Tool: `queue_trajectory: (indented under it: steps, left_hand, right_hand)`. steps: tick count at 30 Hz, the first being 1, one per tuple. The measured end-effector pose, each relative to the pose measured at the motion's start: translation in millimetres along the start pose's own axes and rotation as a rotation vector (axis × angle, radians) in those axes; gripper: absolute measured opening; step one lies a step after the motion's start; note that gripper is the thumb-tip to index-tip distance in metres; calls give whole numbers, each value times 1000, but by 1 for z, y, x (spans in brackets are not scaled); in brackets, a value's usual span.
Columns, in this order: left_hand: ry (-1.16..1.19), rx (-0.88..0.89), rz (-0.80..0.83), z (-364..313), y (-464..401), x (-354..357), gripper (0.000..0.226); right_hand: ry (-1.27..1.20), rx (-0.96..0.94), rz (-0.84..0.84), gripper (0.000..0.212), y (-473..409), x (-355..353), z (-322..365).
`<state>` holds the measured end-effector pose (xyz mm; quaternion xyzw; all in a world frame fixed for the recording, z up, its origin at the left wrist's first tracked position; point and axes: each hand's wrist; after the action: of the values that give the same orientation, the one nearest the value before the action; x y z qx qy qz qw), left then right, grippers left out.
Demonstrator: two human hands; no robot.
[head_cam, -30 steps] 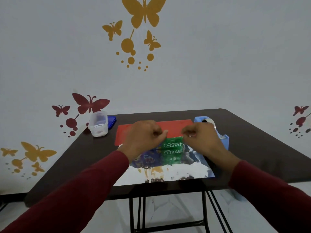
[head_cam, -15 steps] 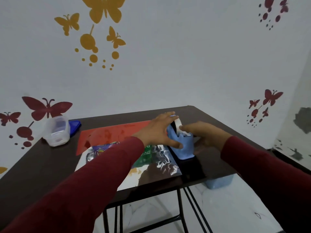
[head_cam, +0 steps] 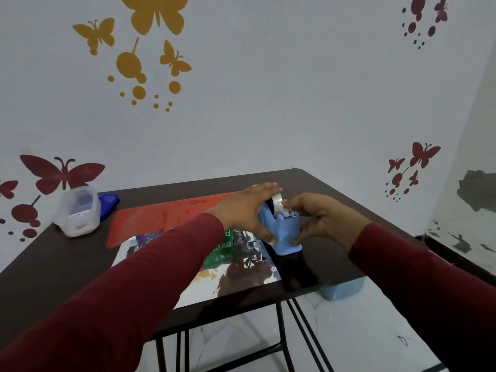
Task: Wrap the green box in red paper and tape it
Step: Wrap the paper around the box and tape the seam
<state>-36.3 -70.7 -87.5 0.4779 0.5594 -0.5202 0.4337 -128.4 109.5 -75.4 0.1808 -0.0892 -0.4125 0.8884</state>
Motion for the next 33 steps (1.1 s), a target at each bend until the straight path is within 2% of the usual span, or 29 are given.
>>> queue_trajectory:
  steps: [4, 11, 18, 21, 28, 33]
  left_hand:
    - [-8, 15, -29, -2, 2, 0, 127]
    - [-95, 85, -110, -1, 5, 6, 110]
    - [-131, 96, -115, -10, 11, 9, 105]
    - [-167, 74, -98, -15, 13, 7, 103]
    - [-176, 81, -49, -25, 19, -1, 88]
    - [-17, 54, -74, -37, 29, -10, 64]
  right_hand:
    - [-102, -87, 13, 20, -2, -1, -8]
    - [-253, -237, -72, 31, 15, -1, -36]
    - [-243, -246, -88, 22, 21, -5, -54]
    - [-163, -288, -76, 12, 20, -7, -58]
    - [121, -338, -179, 13, 10, -9, -50]
    - [436, -331, -248, 20, 23, -9, -33]
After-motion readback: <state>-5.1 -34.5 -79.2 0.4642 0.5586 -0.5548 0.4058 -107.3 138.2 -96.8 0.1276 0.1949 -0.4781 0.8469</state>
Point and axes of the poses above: each hand's wrist, its own y-axis away from the middle knuckle, its own x-axis out of the palm, z = x × y, and after that the axes turned 3 degrees about -y, right-handed
